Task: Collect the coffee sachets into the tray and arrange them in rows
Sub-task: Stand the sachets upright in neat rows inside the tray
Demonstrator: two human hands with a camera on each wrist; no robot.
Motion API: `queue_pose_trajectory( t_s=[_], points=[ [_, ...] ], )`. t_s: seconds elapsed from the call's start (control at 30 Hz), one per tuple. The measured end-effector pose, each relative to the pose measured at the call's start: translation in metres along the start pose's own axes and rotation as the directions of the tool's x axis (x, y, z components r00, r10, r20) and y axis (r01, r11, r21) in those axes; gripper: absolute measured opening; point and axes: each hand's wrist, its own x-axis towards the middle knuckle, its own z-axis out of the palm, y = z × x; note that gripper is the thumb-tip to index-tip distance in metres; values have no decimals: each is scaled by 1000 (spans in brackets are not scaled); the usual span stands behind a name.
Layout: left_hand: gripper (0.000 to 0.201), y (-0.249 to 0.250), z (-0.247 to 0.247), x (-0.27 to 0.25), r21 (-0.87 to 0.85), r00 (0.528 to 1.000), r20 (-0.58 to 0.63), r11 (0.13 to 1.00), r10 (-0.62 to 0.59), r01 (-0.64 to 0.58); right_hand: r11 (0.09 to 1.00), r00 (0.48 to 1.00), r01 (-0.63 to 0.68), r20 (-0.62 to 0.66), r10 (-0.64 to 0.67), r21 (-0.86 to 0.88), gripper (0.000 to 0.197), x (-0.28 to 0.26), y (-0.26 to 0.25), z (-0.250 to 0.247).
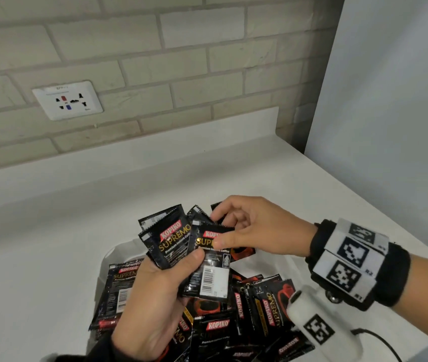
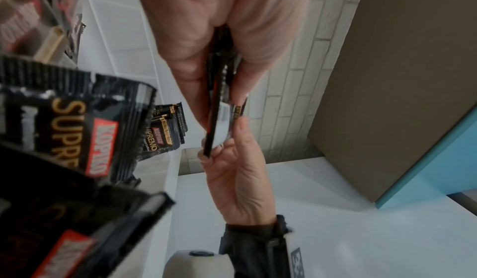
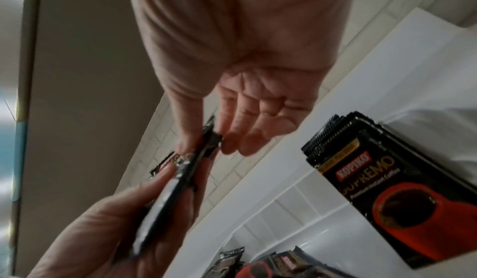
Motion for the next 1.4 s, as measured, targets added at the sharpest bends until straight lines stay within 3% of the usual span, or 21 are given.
queue_pose_trajectory(
  t_s=[0.23, 0.4, 0.57, 0.73, 0.93, 1.03, 1.13, 1.27, 1.4],
  points=[
    [33, 0, -4, -2, -94, 996, -81, 995, -25, 17, 993, 998, -47, -47, 52, 108, 15, -3, 6, -8],
    [31, 4, -6, -5, -160, 994, -104, 987, -26, 9, 989, 992, -46, -110, 62, 137, 22, -6, 8, -23],
    [42, 5, -11, -7, -162, 995, -99, 987, -33, 17, 999, 989, -32, -141, 37, 33, 18, -9, 11, -37],
    [20, 6, -13, -8, -124, 994, -107, 991, 34, -47, 995, 967, 41, -246, -62, -88, 34, -15, 10, -48],
    [27, 8, -19, -9, -123, 995, -94, 991, 43, -54, 999, 963, 8, -270, 6, 50, 13, -21, 2, -61],
    [27, 10, -22, -8, -128, 994, -100, 990, 48, -61, 990, 979, -52, -188, 77, 135, 31, -26, 1, -69],
    [28, 10, -25, -8, -132, 993, -111, 989, 51, -65, 999, 991, -54, -123, 53, -7, 40, -27, -1, -70],
    [32, 10, -27, -8, -130, 992, -113, 989, 55, -70, 978, 997, -27, -79, 10, -209, 18, -23, -5, -66],
    [31, 10, -27, -8, -128, 992, -110, 989, 60, -75, 815, 1000, 5, 21, 9, -580, 6, -10, 0, -56]
  ],
)
